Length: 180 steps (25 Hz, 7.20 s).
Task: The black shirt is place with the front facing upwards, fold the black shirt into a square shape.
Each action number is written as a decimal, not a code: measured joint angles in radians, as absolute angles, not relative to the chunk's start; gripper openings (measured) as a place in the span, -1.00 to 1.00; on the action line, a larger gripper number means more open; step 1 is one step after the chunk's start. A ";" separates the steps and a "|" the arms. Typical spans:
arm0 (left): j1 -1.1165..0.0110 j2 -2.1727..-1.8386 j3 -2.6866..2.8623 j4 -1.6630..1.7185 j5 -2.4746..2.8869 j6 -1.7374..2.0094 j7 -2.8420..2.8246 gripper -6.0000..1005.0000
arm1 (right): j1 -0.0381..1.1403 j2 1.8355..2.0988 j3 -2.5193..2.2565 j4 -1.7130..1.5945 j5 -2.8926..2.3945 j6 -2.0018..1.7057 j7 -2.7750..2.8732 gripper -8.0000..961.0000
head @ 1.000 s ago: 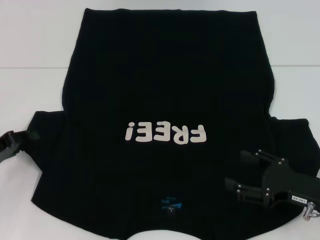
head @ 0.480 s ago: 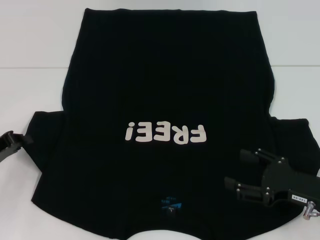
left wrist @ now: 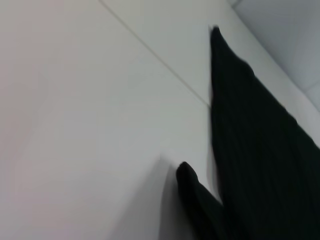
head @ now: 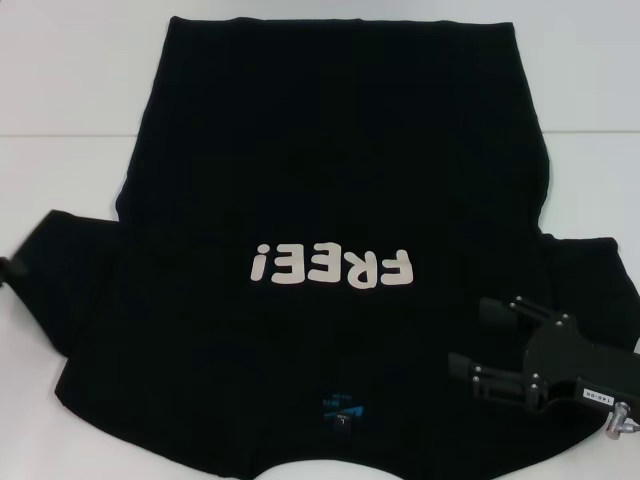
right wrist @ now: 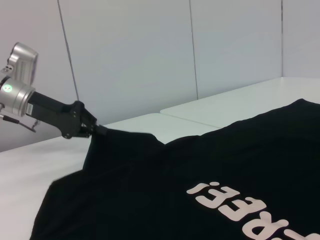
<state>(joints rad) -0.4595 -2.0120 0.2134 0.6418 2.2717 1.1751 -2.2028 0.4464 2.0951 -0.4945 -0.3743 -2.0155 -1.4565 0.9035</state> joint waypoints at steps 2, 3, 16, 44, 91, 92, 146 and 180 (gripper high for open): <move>-0.459 -2.010 0.187 0.653 2.272 1.173 -2.194 -0.96 | 0.446 2.095 -0.494 -0.374 -2.016 -1.457 0.903 0.92; -0.459 -2.009 0.172 0.659 2.270 1.172 -2.190 -0.96 | 0.446 2.095 -0.494 -0.374 -2.016 -1.457 0.904 0.92; -0.470 -2.007 0.174 0.658 2.238 1.189 -2.185 -0.96 | 0.446 2.095 -0.494 -0.374 -2.014 -1.471 0.904 0.92; -0.557 -2.096 0.276 0.452 2.114 1.280 -2.159 -0.76 | 0.450 2.097 -0.497 -0.356 -2.014 -1.471 0.905 0.93; -0.615 -2.109 0.237 0.442 2.075 1.128 -2.139 0.77 | 0.448 2.095 -0.498 -0.347 -2.014 -1.474 0.905 0.92; -0.620 -2.113 0.237 0.438 2.048 1.150 -2.115 0.76 | 0.448 2.095 -0.498 -0.347 -2.014 -1.474 0.905 0.92; -0.361 -2.158 0.477 0.807 2.157 1.746 -1.325 0.75 | 0.665 1.962 -0.442 -0.882 -2.776 -1.608 2.558 0.84; -0.360 -2.158 0.476 0.807 2.154 1.744 -1.325 0.75 | 0.679 1.969 -0.557 -0.783 -2.729 -1.499 2.557 0.29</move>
<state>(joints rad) -0.3604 -2.1583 0.4758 0.8068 2.1537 1.7435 -1.3251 0.6795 1.9694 -0.5566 -0.7833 -2.7292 -1.4989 2.5571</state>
